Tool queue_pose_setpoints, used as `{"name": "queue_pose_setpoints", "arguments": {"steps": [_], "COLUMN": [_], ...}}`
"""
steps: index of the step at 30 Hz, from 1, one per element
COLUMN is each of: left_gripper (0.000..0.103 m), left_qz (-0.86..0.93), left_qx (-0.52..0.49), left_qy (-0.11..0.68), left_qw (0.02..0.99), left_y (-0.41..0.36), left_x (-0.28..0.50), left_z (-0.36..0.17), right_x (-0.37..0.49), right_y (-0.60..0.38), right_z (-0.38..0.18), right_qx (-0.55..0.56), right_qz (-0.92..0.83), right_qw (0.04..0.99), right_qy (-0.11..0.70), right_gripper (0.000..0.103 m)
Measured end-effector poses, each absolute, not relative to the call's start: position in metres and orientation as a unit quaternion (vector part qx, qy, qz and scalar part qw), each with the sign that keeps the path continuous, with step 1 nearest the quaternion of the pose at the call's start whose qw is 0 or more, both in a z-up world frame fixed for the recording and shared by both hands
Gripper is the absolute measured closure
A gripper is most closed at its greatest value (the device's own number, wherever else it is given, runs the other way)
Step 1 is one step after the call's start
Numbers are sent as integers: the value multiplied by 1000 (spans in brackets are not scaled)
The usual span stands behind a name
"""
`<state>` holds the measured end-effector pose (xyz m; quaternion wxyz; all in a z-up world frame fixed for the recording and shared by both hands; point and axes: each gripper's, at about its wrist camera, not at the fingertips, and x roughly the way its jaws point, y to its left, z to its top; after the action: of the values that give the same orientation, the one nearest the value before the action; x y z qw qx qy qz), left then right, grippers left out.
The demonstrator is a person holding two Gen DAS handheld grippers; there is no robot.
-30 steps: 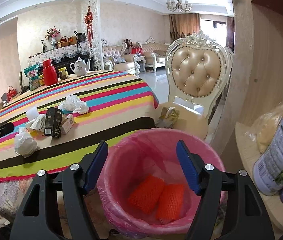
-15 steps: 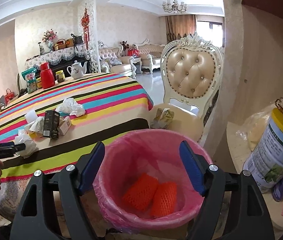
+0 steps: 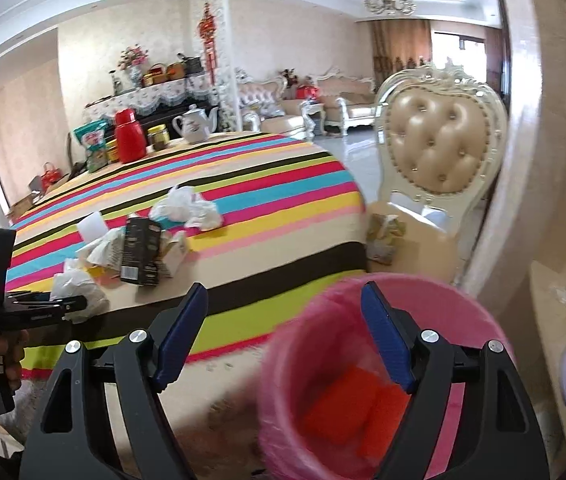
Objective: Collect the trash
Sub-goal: 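Grasp the white tissue with the left gripper, then grasp the black box with the right gripper while the left gripper holds the tissue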
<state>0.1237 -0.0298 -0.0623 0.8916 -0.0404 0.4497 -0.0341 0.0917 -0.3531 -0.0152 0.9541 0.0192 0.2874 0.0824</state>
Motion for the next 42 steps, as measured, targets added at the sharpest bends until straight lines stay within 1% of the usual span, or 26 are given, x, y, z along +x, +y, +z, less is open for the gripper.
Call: {"name": "queue_pose_setpoints", "arguments": {"steps": [4,10,18,31,39,42], "left_gripper": [53,54,54,54,54,54], "left_qz": [-42,-42,-26,11,15,17], "left_qx": [-37,-34,-34,-42,-48,-46], "left_qy": [445,429,402,369,361,361], "left_qw": [894,902,915,929,931,931], "left_y": [-25,-12,6,33,41,44], "left_x": [121,113,106,112,118,120], "left_z": [-54,-37,-16,7,12,12], "right_x": [104,121,135,157,177,187], "right_y": [-325,-278,-218,-188,-171,-160], "right_z": [-22,-35,-46,-57,-58,-62], "right_qx": [24,26,2,-3,-9,-19], "right_qz": [108,144,186,199,194,188], "right_qw": [950,942,933,926,925,925], "right_qy": [293,302,307,320,325,330], "right_gripper": [28,28,28,29,29,35]}}
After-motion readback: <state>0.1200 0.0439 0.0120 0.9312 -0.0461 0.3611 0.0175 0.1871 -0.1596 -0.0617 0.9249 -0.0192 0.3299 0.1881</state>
